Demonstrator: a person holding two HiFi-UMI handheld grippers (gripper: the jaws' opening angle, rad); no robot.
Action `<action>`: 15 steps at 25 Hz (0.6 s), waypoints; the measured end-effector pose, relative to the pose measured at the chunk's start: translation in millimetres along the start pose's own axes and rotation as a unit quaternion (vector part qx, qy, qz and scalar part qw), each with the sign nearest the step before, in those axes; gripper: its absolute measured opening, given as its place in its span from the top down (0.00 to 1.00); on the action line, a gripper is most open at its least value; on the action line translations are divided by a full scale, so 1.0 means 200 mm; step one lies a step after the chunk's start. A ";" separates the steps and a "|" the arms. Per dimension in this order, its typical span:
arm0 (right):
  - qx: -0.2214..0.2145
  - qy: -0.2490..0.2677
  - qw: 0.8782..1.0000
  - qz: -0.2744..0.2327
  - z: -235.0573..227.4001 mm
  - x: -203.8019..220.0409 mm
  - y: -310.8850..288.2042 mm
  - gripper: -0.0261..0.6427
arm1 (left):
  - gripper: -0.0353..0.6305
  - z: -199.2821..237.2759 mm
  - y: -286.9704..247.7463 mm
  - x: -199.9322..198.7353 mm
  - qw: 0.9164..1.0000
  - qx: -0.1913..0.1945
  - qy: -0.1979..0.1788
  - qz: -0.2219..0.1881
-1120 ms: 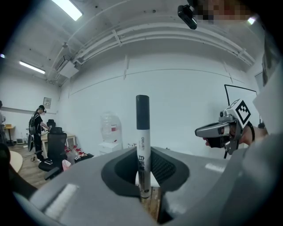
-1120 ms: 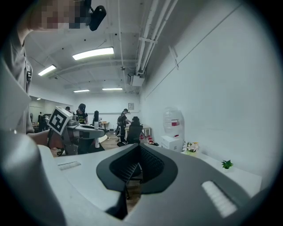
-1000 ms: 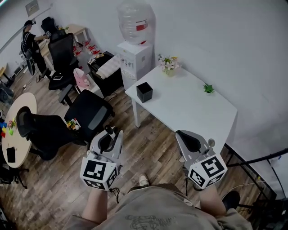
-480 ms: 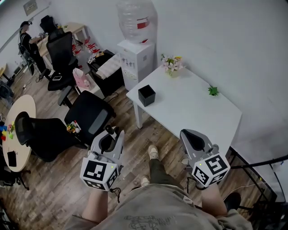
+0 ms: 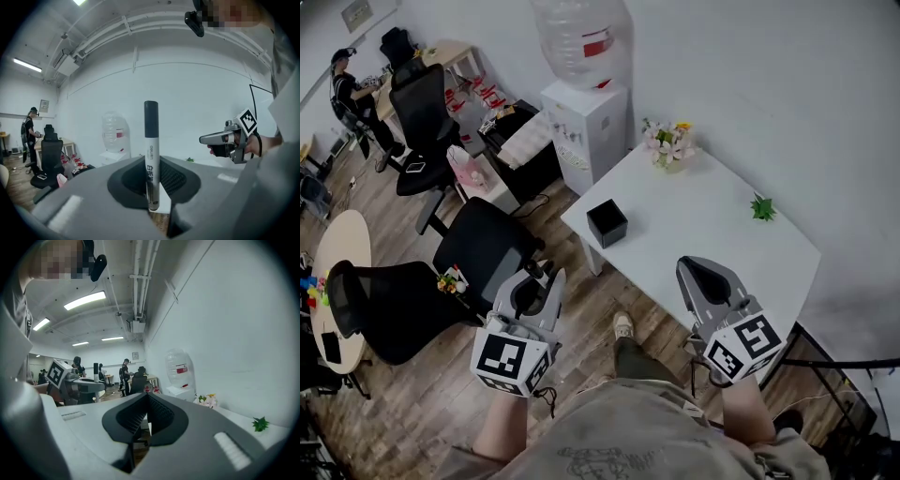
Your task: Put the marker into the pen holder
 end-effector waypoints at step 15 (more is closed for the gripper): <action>-0.052 0.006 0.998 0.031 -0.61 -0.17 -0.62 0.92 | 0.87 0.22 -0.81 -0.10 0.999 -0.002 -0.003 0.038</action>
Point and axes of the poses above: the fingertips, and each gripper's own axes: y backward along the fingers, z to its left, x out of its underside, the point moved 9 cm from there along y, backward along the fingers, and after that the axes turned 10 degrees about z, right-handed, at the moved point
